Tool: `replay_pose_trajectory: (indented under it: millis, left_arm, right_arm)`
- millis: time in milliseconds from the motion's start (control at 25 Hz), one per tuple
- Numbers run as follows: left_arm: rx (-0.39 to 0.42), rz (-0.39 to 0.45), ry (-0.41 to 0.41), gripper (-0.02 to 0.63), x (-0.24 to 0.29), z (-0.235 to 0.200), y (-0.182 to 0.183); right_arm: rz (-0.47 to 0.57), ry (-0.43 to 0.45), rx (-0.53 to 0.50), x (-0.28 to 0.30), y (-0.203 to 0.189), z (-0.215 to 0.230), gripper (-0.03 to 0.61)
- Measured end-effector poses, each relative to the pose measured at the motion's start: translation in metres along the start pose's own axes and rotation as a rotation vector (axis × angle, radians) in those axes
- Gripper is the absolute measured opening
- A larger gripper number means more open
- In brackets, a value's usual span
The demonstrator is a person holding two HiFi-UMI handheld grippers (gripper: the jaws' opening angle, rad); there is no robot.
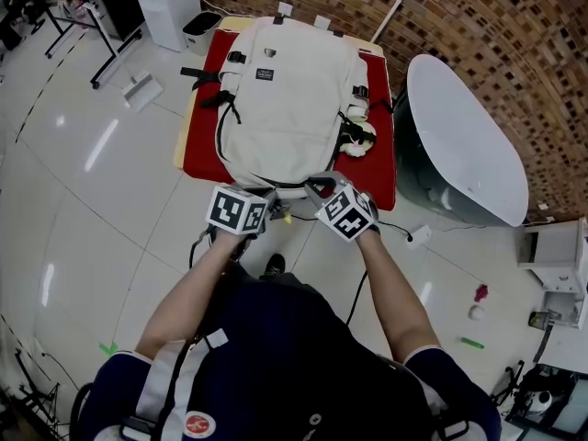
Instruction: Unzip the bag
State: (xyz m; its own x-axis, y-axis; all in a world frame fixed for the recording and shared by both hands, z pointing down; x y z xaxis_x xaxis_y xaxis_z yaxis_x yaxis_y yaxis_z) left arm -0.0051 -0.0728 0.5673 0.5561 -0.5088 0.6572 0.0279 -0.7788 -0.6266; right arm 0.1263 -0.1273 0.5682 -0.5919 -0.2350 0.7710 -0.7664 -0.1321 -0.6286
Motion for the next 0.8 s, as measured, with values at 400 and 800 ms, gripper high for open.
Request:
replay_pose_trajectory:
  millis: [400,800]
  left_arm:
    - [0.08,-0.009,0.15,0.012,-0.045,-0.047,0.002]
    - [0.261,-0.088,0.251,0.012,-0.065,-0.083,0.01]
  right_arm:
    - [-0.004,-0.021,0.015,-0.003,-0.004,0.001,0.015]
    - [-0.036,-0.014,0.076,0.003,-0.005,0.001,0.002]
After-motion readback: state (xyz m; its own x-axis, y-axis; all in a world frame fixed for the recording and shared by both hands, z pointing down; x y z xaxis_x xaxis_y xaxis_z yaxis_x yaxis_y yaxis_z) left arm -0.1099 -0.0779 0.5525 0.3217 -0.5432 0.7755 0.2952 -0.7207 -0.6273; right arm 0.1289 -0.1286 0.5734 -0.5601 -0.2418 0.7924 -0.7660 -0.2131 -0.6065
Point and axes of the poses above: the fingertips, and each gripper's own axes: x forward along the fingers, z to its right, y out of its top, the point moved 6 cm from there along -x, backward along the fingers, and after that the axes turned 4 degrees about x, right-handed, at the moved point
